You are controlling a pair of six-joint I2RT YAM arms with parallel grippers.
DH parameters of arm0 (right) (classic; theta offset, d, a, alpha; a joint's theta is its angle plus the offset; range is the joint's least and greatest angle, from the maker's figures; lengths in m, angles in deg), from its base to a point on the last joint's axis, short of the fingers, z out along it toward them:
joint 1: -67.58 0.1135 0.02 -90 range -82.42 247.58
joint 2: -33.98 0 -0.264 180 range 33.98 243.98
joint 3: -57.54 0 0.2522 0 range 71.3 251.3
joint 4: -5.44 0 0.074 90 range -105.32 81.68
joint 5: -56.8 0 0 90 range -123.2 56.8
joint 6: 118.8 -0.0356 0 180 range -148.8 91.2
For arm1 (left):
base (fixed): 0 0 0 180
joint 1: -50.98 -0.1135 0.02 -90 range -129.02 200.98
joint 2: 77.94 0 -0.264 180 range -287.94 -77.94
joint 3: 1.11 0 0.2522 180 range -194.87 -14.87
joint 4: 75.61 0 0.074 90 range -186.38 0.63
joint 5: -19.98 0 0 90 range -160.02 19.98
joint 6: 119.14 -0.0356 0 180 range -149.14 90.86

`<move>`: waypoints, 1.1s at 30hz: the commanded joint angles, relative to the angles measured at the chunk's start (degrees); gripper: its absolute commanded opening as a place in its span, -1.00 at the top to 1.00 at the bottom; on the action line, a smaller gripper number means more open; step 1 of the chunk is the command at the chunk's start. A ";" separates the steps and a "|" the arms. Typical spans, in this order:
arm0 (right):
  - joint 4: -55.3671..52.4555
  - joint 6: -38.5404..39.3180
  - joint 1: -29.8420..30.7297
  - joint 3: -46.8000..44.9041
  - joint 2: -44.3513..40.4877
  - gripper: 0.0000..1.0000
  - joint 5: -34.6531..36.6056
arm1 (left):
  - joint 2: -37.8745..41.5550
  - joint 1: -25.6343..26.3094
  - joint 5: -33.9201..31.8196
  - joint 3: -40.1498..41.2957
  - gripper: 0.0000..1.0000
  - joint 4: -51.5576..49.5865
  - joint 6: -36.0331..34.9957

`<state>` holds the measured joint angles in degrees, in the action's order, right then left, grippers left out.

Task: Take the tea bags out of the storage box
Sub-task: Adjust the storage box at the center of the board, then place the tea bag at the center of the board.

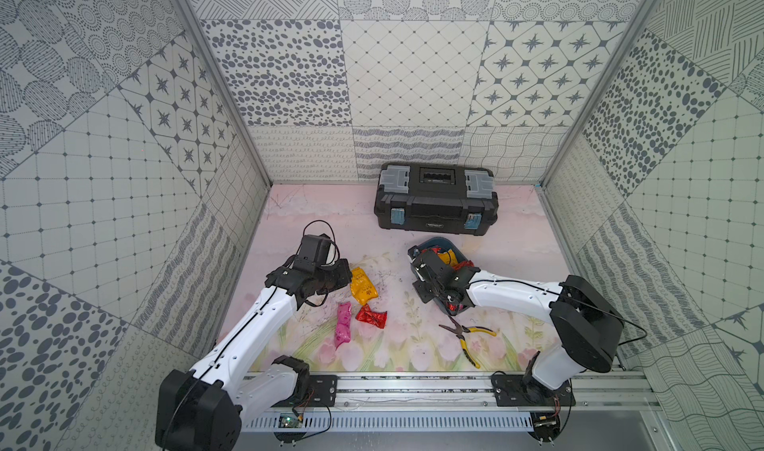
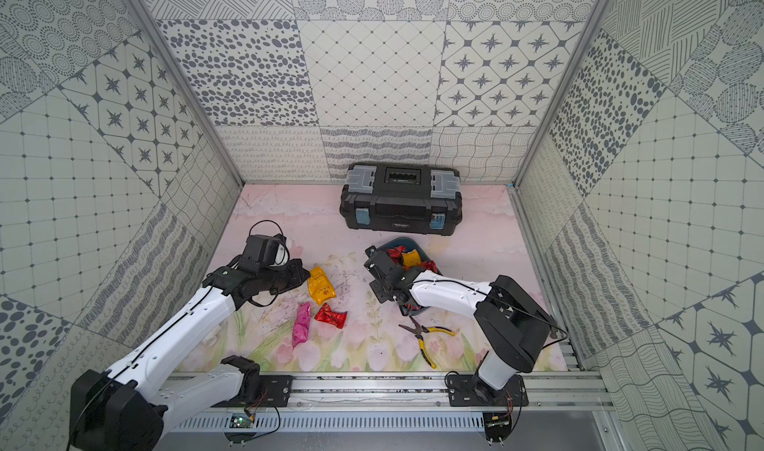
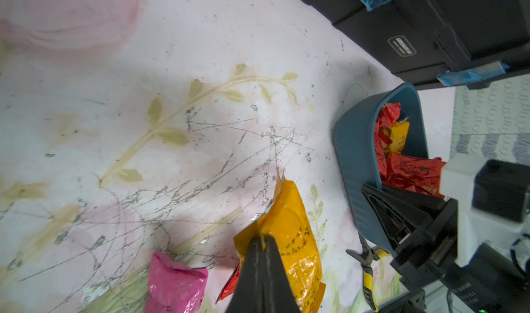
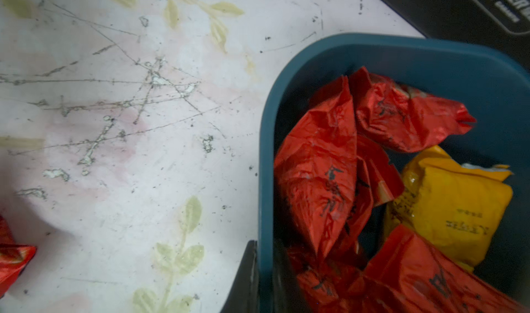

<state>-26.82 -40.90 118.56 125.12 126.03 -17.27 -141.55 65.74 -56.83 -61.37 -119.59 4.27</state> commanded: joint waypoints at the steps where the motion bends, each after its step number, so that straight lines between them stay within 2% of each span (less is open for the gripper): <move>1: 4.02 -4.18 -0.96 -0.38 -2.20 0.86 1.55 | -4.89 1.12 15.00 -2.22 1.00 8.60 -9.09; 10: 7.36 -11.08 -6.44 -1.84 -2.63 0.89 3.29 | -19.76 9.50 17.32 -10.43 1.00 7.04 -18.65; 14: 7.75 -12.43 -7.58 -1.39 -2.02 0.88 4.35 | -24.90 11.69 18.35 -13.49 1.00 5.01 -22.42; 18: 8.89 -12.77 -7.74 -2.05 -2.45 0.83 3.94 | -30.15 13.82 17.03 -17.39 1.00 -1.78 -27.92; 22: 10.75 -10.96 -7.75 -3.60 -4.35 0.57 0.50 | -33.31 14.97 15.78 -19.27 1.00 -5.86 -31.98; 28: 8.46 -8.46 -7.74 -3.82 -9.39 0.06 -4.42 | -33.24 15.17 12.16 -16.95 1.00 -4.66 -30.89; 30: 7.71 -7.96 -7.71 -3.99 -12.33 0.00 -5.47 | -33.17 15.21 10.96 -16.46 1.00 -4.91 -30.98; 33: 5.63 -7.82 -7.79 -3.70 -16.24 -0.05 -4.43 | -32.34 15.31 8.91 -16.10 0.85 -4.97 -31.29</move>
<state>-20.61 -49.60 110.89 121.19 113.27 -20.94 -174.53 80.82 -44.44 -78.01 -121.89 -23.21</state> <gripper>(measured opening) 0.522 0.068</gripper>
